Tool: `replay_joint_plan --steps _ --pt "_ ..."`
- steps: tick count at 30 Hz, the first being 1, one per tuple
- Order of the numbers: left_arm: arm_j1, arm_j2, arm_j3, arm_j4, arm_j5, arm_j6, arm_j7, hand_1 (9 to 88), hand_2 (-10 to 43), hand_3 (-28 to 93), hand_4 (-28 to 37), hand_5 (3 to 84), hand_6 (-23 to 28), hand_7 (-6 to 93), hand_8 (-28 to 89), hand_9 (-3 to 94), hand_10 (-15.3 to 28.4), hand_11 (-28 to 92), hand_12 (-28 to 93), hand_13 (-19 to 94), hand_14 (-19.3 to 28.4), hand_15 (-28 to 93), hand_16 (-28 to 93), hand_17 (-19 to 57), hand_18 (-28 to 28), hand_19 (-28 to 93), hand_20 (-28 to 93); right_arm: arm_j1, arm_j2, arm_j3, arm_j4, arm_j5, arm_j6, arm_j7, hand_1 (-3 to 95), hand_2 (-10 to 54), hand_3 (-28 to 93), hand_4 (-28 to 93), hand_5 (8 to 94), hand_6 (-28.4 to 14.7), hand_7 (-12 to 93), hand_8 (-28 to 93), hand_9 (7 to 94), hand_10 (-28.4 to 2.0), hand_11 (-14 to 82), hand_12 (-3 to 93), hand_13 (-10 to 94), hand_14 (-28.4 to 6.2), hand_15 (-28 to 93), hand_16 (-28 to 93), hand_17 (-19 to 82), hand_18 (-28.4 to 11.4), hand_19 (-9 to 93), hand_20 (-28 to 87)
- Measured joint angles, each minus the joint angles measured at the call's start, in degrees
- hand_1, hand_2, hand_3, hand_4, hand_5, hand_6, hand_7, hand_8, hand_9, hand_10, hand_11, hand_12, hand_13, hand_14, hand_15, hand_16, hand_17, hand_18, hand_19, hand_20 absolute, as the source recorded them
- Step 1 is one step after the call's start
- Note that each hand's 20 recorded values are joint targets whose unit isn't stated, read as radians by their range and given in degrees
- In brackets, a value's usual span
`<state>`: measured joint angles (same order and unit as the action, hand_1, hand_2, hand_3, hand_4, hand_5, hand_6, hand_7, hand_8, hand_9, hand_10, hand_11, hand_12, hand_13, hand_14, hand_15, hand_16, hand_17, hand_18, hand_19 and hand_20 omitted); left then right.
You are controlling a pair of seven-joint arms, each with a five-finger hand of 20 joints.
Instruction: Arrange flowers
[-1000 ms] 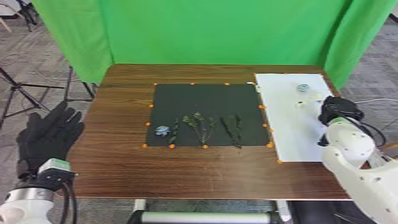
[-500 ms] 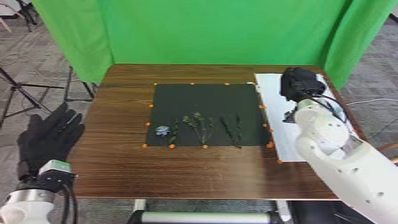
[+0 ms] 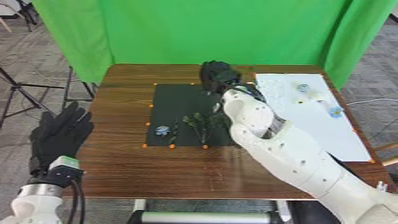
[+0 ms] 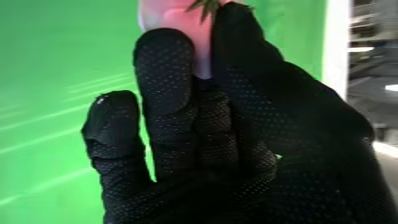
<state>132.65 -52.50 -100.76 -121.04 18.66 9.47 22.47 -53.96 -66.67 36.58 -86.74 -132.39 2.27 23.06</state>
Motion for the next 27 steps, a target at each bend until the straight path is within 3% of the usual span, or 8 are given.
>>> replay_joint_plan --steps 6,20,27 --pt "-1.06 0.98 1.52 0.54 0.0 0.0 0.04 27.7 12.1 66 -28.3 33.7 7.5 14.7 -10 26.8 13.3 18 9 19 12.0 27 -10 -5.4 10.2 26 6 1.38 -4.63 -3.59 4.68 -0.19 -1.0 -1.36 63.8 -9.5 71 -28 71.4 1.2 41 3 84.1 -7.4 14.9 48.9 72 -3.4 47 47 40 -18.2 86 39" --pt "-4.16 2.57 4.38 1.33 -0.41 -0.25 0.18 27.5 12.1 67 -28.3 34.5 7.6 14.3 -10 27.3 13.4 18 9 19 11.9 26 -10 -5.4 10.2 26 6 2.33 -9.6 -8.33 9.02 -1.35 1.04 -0.55 63.9 -9.5 70 -28 70.0 1.2 41 1 83.1 -7.7 14.6 48.2 71 -3.5 46 47 40 -18.3 86 39" --pt "-4.85 2.7 4.62 1.38 -0.49 -0.45 0.08 27.6 12.2 66 -28.3 34.6 7.5 13.2 -10 27.7 13.4 18 8 19 12.0 26 -10 -5.4 10.3 26 6 2.3 -10.24 -8.68 9.72 -1.69 0.83 -0.52 62.3 -9.5 72 -28 68.4 0.6 39 -2 81.7 -7.8 12.6 45.0 70 -3.6 43 45 40 -18.4 86 39"
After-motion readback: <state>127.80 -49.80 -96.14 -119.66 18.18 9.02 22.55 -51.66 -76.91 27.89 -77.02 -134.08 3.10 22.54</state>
